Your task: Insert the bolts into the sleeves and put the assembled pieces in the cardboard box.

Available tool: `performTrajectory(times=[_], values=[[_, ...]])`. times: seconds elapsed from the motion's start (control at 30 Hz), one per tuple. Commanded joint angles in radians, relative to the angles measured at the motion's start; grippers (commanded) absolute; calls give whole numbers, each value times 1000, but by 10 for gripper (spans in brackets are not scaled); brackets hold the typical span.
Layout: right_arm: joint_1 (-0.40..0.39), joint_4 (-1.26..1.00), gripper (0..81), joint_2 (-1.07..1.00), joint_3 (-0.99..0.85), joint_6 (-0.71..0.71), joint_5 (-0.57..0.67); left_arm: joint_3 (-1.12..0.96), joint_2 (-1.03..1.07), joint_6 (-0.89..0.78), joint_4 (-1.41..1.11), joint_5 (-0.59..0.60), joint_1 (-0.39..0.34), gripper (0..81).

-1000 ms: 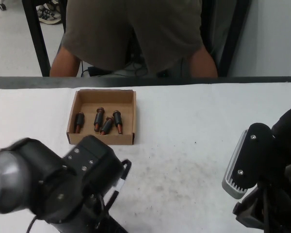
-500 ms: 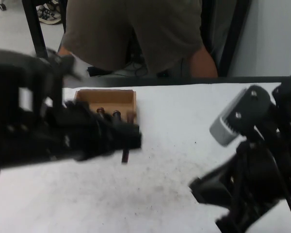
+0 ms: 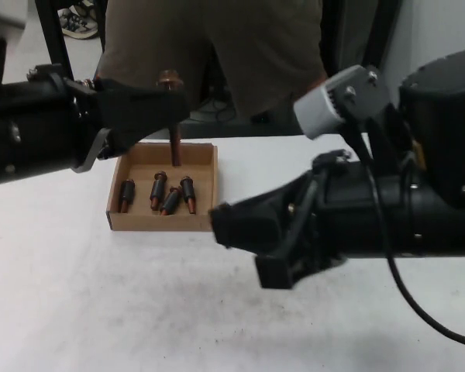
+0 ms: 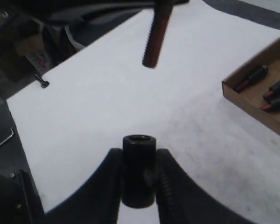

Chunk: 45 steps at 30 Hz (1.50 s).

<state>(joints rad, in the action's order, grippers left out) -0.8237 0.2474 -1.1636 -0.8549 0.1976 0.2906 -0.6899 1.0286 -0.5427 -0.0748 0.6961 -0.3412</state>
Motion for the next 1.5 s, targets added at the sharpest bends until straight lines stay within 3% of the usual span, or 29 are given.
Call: performTrajectory(times=[0.0, 1.27, 1.47], values=[[-11, -84, 2, -17, -14, 38, 12, -4, -15, -2, -20, 15, 2, 8], [-11, -224, 2, -44, -14, 73, -23, -4, -43, -62, -17, 32, 15, 8], [-11, -223, 2, -44, -14, 73, -46, -4, -43, -62, -17, 32, -11, 8]])
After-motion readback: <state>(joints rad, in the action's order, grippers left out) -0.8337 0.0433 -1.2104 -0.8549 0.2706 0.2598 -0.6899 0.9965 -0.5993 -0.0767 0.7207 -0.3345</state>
